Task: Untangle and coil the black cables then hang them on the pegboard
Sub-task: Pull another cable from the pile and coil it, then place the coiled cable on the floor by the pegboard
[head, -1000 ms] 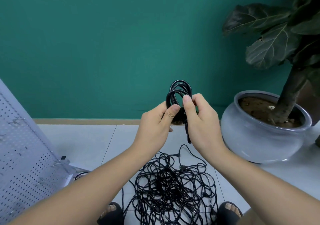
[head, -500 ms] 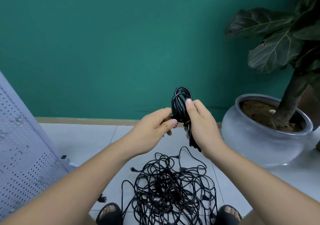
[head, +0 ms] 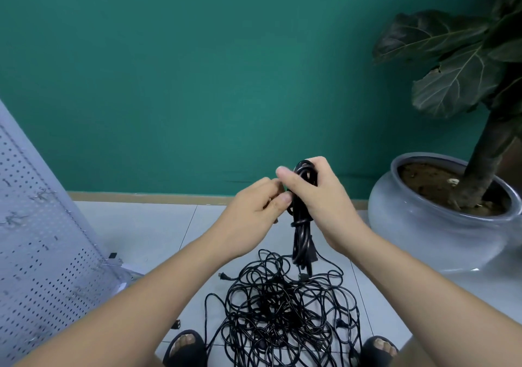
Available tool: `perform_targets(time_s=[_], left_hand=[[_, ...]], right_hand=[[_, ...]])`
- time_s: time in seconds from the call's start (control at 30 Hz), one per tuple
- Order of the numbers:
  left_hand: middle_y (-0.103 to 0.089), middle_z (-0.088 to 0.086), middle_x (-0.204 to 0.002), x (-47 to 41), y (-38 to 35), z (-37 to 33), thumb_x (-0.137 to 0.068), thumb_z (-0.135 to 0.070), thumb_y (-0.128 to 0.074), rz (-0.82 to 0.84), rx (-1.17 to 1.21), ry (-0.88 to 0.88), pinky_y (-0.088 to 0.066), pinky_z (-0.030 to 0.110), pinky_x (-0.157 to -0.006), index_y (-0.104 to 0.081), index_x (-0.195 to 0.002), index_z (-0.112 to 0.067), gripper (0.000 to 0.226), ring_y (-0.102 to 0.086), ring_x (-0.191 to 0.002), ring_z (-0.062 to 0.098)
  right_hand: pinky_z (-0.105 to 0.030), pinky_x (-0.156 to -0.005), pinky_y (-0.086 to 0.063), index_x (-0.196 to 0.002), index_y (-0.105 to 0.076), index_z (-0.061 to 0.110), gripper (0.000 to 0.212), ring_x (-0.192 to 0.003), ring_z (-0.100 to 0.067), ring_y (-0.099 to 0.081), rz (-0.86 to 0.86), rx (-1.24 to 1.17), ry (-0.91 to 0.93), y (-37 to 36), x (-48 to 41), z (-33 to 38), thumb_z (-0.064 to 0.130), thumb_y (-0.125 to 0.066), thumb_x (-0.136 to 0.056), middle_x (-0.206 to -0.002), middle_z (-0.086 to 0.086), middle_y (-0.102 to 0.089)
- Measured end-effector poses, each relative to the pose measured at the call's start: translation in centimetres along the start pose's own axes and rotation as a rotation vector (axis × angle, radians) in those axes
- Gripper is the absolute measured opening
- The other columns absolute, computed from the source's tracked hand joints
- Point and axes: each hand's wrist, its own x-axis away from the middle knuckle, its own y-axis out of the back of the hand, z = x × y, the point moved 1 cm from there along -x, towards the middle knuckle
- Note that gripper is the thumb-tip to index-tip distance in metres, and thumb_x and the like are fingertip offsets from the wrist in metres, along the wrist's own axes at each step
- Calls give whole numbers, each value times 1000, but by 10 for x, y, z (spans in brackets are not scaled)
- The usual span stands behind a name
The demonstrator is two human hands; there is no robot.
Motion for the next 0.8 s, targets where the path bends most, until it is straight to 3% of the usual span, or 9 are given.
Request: perform_targets(time_s=[0.1,0.23,0.37,0.6,0.7,0.8], left_hand=[[-58,0,-90,1,-6,3,-109,-44,-49,-24,-26,-18,-52,44,-81,-54,-85,-24,31,-62,-85,23],[-55,-4,-83,0,-8,-2,-111,-44,-51,-116,-7,-26,-50,37,-79,-51,-76,-32,37,-61,-82,21],[-60,0,-88,0,-14,-3,-110,-43,-51,-127,-1,58,-49,34,-81,-60,-79,-23,38,-63,-82,20],[-69,1,-99,-3,-5,17,-111,-37,-48,21,-213,326,-53,39,-86,-68,-92,-15,35,-69,-94,21],[-80,-7,-96,8,19,29,-108,-27,-54,58,-13,415,-55,36,-78,-75,-106,-27,21,-74,-91,10],[-78,-6,-101,27,50,45,-108,-17,-53,44,50,413,-46,32,-68,-74,-108,-27,24,-74,-83,7]], right_hand=[[-14,-58,-44,-106,-52,19,40,-63,1,-53,-101,224,115,-3,2,-3,53,-72,-98,-78,14,-58],[-19,-58,-42,-103,-48,16,30,-62,-3,-50,-222,275,196,-1,-4,2,42,-63,-105,-77,7,-57],[-26,-55,-39,-101,-48,13,23,-59,-8,-46,-326,276,127,5,-18,-1,34,-58,-105,-76,4,-56],[-22,-53,-36,-106,-45,8,25,-68,-18,-51,-226,395,75,-27,-35,-26,31,-53,-108,-81,-2,-61],[-24,-57,-39,-108,-45,9,30,-70,-18,-55,-176,378,126,-56,-38,-27,37,-55,-108,-82,-4,-64],[-39,-61,-44,-107,-45,11,31,-72,-23,-58,-99,366,155,-95,-43,-29,40,-54,-108,-82,-3,-64]])
